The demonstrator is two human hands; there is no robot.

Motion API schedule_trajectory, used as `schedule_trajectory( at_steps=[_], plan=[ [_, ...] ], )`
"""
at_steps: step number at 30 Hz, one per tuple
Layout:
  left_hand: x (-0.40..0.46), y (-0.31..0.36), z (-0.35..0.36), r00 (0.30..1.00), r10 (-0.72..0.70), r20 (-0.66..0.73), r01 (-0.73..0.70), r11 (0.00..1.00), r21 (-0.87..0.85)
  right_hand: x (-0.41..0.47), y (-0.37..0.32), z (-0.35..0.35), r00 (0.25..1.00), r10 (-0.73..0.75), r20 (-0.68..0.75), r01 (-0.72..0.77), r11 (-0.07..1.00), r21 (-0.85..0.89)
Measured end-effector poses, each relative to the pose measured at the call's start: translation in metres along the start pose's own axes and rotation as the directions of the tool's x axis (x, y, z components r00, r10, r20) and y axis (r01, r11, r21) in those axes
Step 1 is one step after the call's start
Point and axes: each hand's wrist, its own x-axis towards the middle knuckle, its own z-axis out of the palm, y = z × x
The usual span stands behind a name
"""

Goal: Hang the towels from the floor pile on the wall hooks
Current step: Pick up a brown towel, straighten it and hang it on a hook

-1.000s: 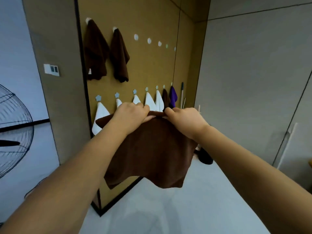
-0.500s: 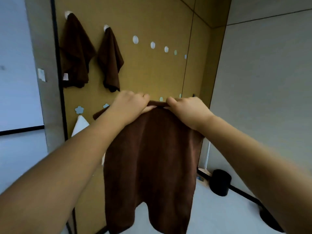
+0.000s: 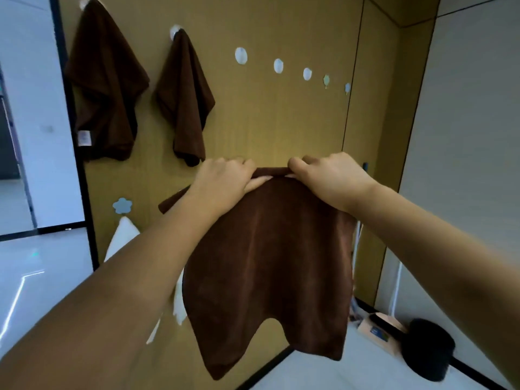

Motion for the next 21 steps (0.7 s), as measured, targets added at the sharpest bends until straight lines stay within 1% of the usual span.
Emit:
schedule_trajectory(
  at_steps=[3,5,7,11,13,15,17,21],
  plan=[
    [0.013,-0.021,0.039,0.997,-0.070,0.011,0.070,0.998,0.003,0.042,0.010,0.030,0.999,0.018,-0.031,-0.018,1.000,-0.019],
    [0.026,-0.041,0.061,0.974,-0.186,0.126,0.186,0.982,0.015,0.074,0.018,0.045,0.999,0.017,-0.046,-0.018,0.999,-0.026],
    [0.039,-0.062,0.084,0.950,-0.259,0.175,0.259,0.966,0.024,0.109,0.027,0.057,0.997,0.013,-0.070,-0.015,0.999,-0.033],
    [0.059,-0.098,0.128,0.933,-0.336,0.127,0.342,0.939,-0.034,0.163,0.044,0.084,0.990,0.046,-0.131,-0.051,0.998,-0.031],
    [0.063,-0.108,0.146,0.920,-0.366,0.143,0.376,0.925,-0.049,0.180,0.050,0.100,0.989,0.054,-0.136,-0.058,0.998,-0.028],
    [0.069,-0.115,0.163,0.915,-0.364,0.173,0.374,0.927,-0.029,0.195,0.059,0.117,0.989,0.058,-0.135,-0.060,0.998,-0.008],
    [0.081,-0.122,0.179,0.925,-0.338,0.174,0.341,0.940,0.012,0.209,0.069,0.135,0.986,0.069,-0.154,-0.066,0.997,0.027],
    [0.122,-0.142,0.205,0.949,-0.285,0.136,0.268,0.955,0.128,0.241,0.093,0.176,0.956,0.139,-0.260,-0.111,0.986,0.122]
  ],
)
